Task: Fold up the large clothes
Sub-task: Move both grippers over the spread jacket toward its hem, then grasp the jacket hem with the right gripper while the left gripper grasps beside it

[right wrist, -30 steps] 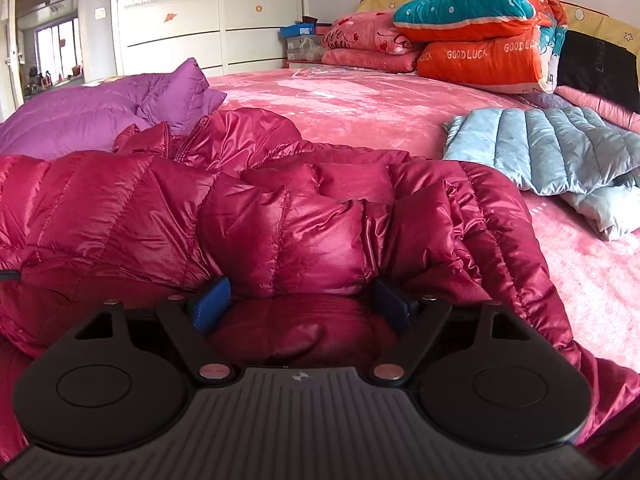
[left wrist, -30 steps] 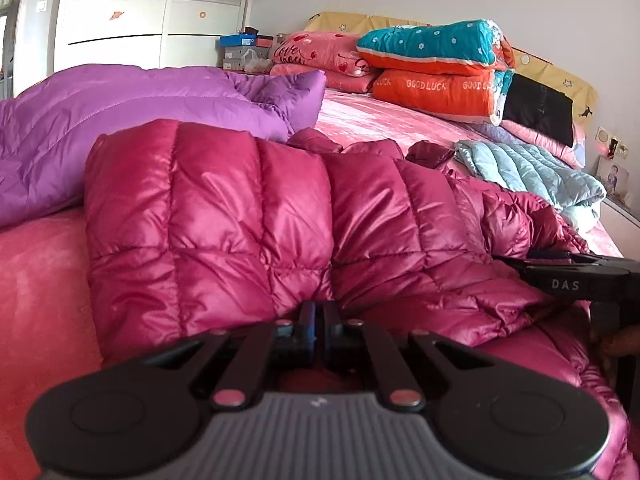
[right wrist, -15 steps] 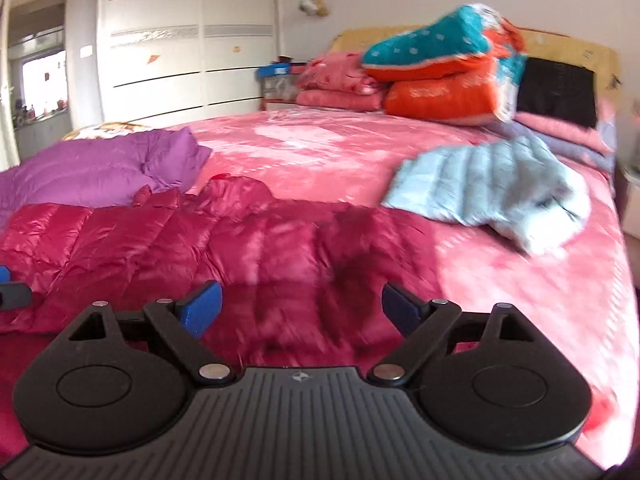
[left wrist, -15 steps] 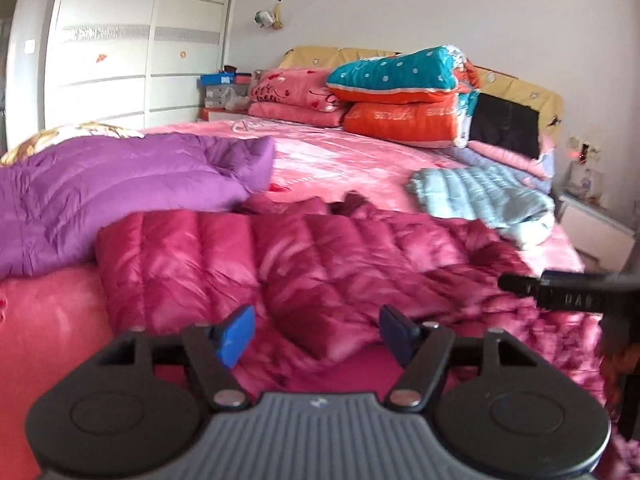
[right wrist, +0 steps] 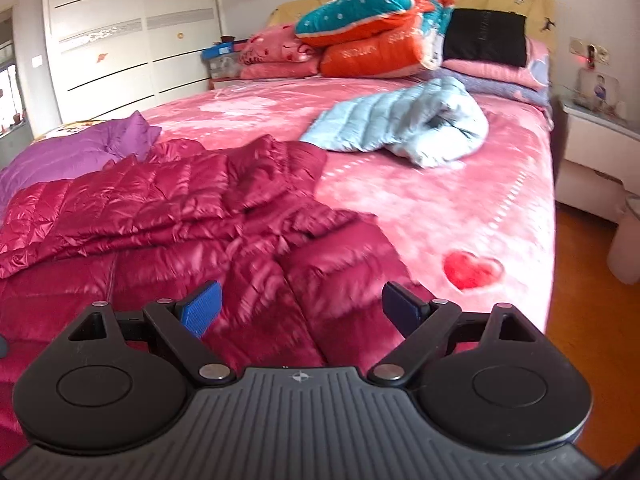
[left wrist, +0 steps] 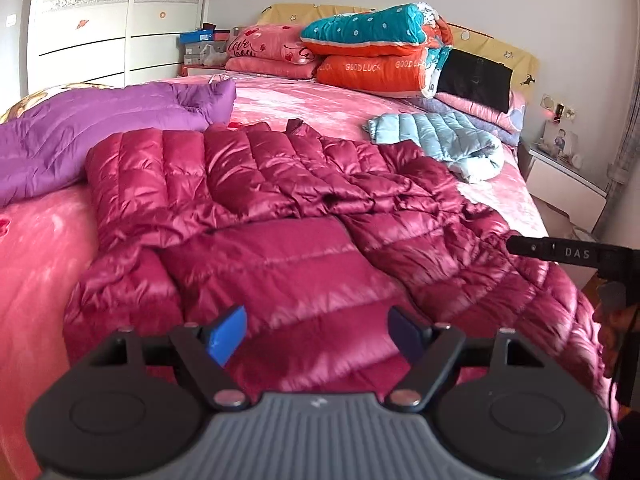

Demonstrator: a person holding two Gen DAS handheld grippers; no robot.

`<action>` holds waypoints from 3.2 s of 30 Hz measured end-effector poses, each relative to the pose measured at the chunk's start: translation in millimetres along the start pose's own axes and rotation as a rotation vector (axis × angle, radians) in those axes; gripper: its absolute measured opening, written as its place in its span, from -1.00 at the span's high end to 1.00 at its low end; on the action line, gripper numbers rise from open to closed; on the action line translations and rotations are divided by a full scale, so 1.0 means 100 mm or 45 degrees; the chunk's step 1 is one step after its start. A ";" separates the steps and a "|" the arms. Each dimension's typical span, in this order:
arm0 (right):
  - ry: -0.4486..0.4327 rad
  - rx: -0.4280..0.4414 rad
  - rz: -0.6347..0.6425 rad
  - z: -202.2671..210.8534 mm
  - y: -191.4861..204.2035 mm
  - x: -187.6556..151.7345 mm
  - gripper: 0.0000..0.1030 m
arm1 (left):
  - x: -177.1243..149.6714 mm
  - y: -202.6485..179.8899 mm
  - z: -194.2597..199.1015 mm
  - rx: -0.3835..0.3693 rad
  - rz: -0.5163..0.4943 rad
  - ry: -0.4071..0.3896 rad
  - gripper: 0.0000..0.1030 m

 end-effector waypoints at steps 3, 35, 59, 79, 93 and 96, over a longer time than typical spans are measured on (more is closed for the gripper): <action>-0.001 -0.003 -0.029 0.14 -0.06 -0.05 -1.00 | -0.02 -0.01 0.15 0.019 -0.002 -0.003 -0.51; 0.170 -0.169 -0.654 0.81 -1.45 -0.51 -1.00 | -0.52 0.37 1.15 0.238 0.294 0.135 -0.51; 0.405 0.122 -0.648 0.72 -0.96 -0.64 -0.71 | -0.77 0.31 1.06 0.025 0.610 0.301 -0.47; 0.355 0.331 -0.778 0.79 -0.81 -0.46 0.68 | -0.64 -0.05 1.02 -0.370 0.814 0.307 0.73; 0.117 0.565 -1.270 0.80 -0.73 0.27 0.75 | 0.10 0.15 0.76 -0.565 1.214 0.023 0.77; 0.078 0.618 -1.347 0.70 -0.61 0.46 0.75 | 0.28 0.28 0.64 -0.563 1.251 -0.037 0.77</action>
Point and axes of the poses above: each gripper's, at about its wrist camera, not at the fingertips, and z roughly against the way its jaws point, y to its left, x to its top, the point moved 10 cm from there along -z, roughly the way its jaws point, and after that the axes turned 15 degrees about -y, right-handed, at the moved point
